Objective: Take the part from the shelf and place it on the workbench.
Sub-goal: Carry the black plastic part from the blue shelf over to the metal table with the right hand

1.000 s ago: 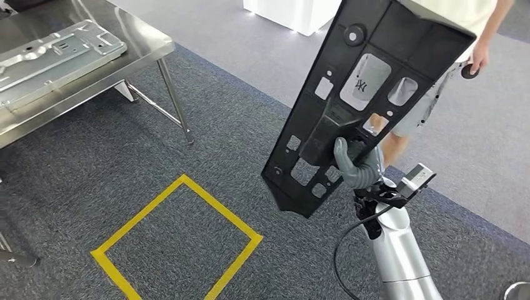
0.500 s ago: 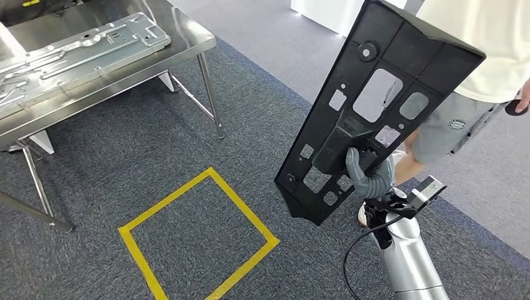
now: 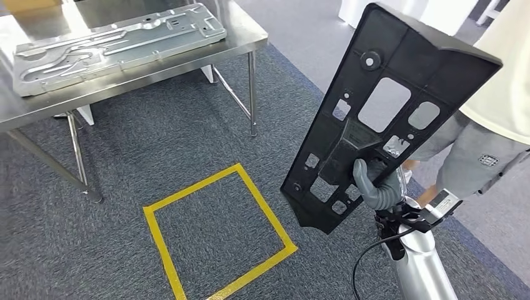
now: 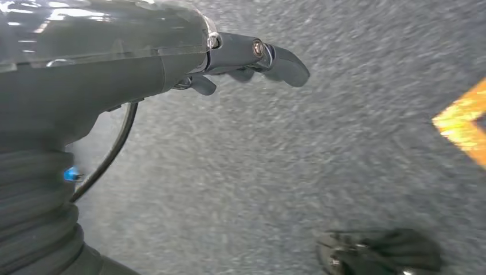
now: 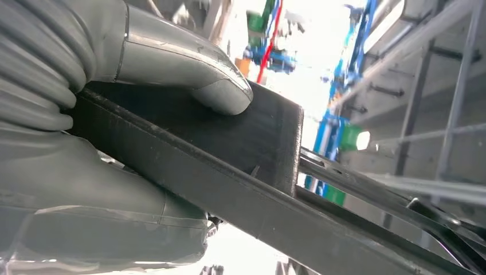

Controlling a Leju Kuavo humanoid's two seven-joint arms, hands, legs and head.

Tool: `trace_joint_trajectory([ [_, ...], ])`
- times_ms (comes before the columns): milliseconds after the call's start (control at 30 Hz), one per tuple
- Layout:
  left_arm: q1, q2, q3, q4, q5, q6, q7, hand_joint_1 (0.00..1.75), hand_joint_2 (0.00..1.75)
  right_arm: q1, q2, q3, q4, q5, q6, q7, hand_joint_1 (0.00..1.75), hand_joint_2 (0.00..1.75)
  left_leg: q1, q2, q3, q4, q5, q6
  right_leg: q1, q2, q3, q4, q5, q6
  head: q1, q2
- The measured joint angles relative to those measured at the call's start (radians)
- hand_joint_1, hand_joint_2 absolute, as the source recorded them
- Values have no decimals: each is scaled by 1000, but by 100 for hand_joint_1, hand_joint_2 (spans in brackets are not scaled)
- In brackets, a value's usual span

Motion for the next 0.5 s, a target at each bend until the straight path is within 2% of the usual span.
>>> trace_joint_trajectory([
  [33, -1, -3, 1, 0, 1, 2, -6, 0, 175, 3, -1, 1, 0, 1, 0, 1, 175, 175, -1, -15, 0, 2, -1, 0, 0, 2, -2, -7, 19, 0, 0, 0],
  [67, -1, -6, 2, 0, 1, 2, -7, 0, 175, 4, -1, 2, 0, 2, -1, 0, 175, 175, -1, -30, 1, 5, -1, -2, -1, 5, 14, -51, 53, -2, 0, 0],
  [100, 0, -7, 4, 0, 1, 3, -8, 0, 175, 5, -3, 4, 0, 3, -1, 0, 175, 175, -1, -44, 2, 8, -3, -4, -2, 16, 42, -120, 93, -4, 0, 0],
  [133, 0, -9, 5, 0, 1, 3, -8, 0, 175, 5, -4, 4, 0, 3, -1, 0, 175, 175, -1, -56, 0, 11, -5, -7, -4, 40, 70, -185, 120, -7, 0, 0],
  [167, 0, -11, 5, 0, 2, 3, -9, 0, 175, 5, -6, 5, -1, 3, -1, 0, 175, 175, -1, -68, -4, 15, -5, -12, -5, 59, 90, -234, 137, -9, 0, 0],
  [200, -1, -12, 6, 0, 1, 4, -10, 0, 175, 6, -7, 5, -1, 4, -1, -1, 175, 175, 0, -79, -9, 17, -5, -17, -5, 74, 100, -261, 142, -12, 0, 0],
  [233, -1, -13, 7, 0, 1, 4, -12, 0, 175, 7, -8, 6, -1, 4, -1, -1, 175, 175, 2, -90, -13, 17, -4, -23, -3, 79, 102, -267, 138, -15, 0, 0],
  [267, -1, -13, 8, 0, -2, 4, -18, 0, 175, 7, -9, 6, -2, 5, -2, -2, 175, 175, 4, -99, -17, 17, -3, -30, -3, 68, 103, -270, 140, -20, 0, 0],
  [300, 0, -13, 9, 0, -8, 5, -31, 0, 175, 8, -9, 8, -3, 5, -2, -2, 175, 175, 4, -91, -18, 19, -5, -36, -4, 57, 107, -274, 141, -27, 0, 0],
  [367, -1, -13, 9, 0, -17, 9, -80, 0, 175, 13, -9, 9, -12, 5, -2, -2, 175, 175, 1, -40, -37, 62, -32, -48, -7, 31, 117, -283, 141, -40, 0, 0],
  [400, -5, -13, 9, 0, -19, 11, -111, 0, 175, 17, -10, 9, -18, 4, -1, -1, 175, 175, 3, -7, -59, 111, -58, -53, -7, 16, 122, -285, 140, -45, 0, 0],
  [433, -9, -13, 9, 0, -19, 14, -138, 0, 175, 21, -10, 9, -24, 3, 2, 3, 175, 175, 5, 11, -91, 174, -87, -58, -6, 2, 124, -285, 138, -48, 0, 0],
  [467, -15, -13, 8, 0, -20, 18, -157, 0, 175, 23, -10, 9, -30, 0, 8, 9, 175, 175, 8, 19, -122, 235, -109, -61, -5, -12, 125, -284, 136, -49, 0, 0],
  [500, -19, -13, 8, 0, -20, 23, -169, 0, 175, 24, -11, 9, -35, -4, 16, 16, 175, 175, 12, 22, -143, 274, -116, -64, -5, -26, 126, -284, 134, -49, 0, 0],
])
